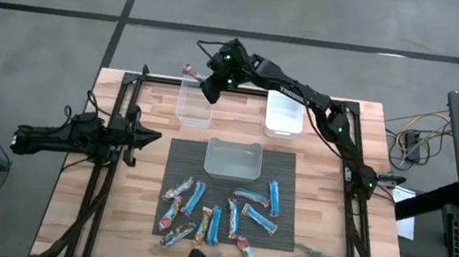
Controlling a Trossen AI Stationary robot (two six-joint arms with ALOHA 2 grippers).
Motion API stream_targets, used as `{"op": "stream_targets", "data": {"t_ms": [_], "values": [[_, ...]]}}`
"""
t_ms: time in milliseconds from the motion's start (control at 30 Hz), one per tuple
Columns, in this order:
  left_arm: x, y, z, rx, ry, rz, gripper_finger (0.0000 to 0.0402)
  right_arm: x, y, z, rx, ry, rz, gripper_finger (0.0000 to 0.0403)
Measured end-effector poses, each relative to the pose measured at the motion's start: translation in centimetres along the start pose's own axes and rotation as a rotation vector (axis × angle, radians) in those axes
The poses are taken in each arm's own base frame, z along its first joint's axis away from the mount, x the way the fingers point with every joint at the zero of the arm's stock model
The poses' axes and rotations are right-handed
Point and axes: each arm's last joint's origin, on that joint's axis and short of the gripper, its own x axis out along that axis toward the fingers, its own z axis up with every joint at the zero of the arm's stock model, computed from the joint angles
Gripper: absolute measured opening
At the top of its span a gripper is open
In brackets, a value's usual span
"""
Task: Pick and place Granola Bars by type
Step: Put the red granola bar into the transparent bin
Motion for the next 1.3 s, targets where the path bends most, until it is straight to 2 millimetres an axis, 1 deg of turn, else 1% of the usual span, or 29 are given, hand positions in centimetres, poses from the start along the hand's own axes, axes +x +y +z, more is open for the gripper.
{"op": "stream_targets", "data": {"t_ms": [200, 433, 600, 967, 1300], "values": [[0.1, 0.0, -0.4, -0.004, 0.010, 0.001, 0.0000, 2.0, -0.6, -1.2, 0.008, 0.021, -0.004, 0.0056], [0.1, 0.0, -0.5, -0.006, 0.017, 0.003, 0.0000, 3.8, -1.6, -2.4, -0.017, 0.047, -0.013, 0.0056], [0.1, 0.0, -0.5, -0.006, 0.017, 0.003, 0.0000, 4.1, -1.2, -2.7, -0.035, 0.071, 0.042, 0.0056], [0.1, 0.0, -0.5, -0.005, 0.017, 0.003, 0.0000, 5.2, 1.4, -4.3, -0.130, 0.165, 0.082, 0.0056], [0.1, 0.0, -0.5, -0.005, 0.017, 0.001, 0.0000, 5.2, 1.0, -4.4, -0.123, 0.170, 0.069, 0.0056]]}}
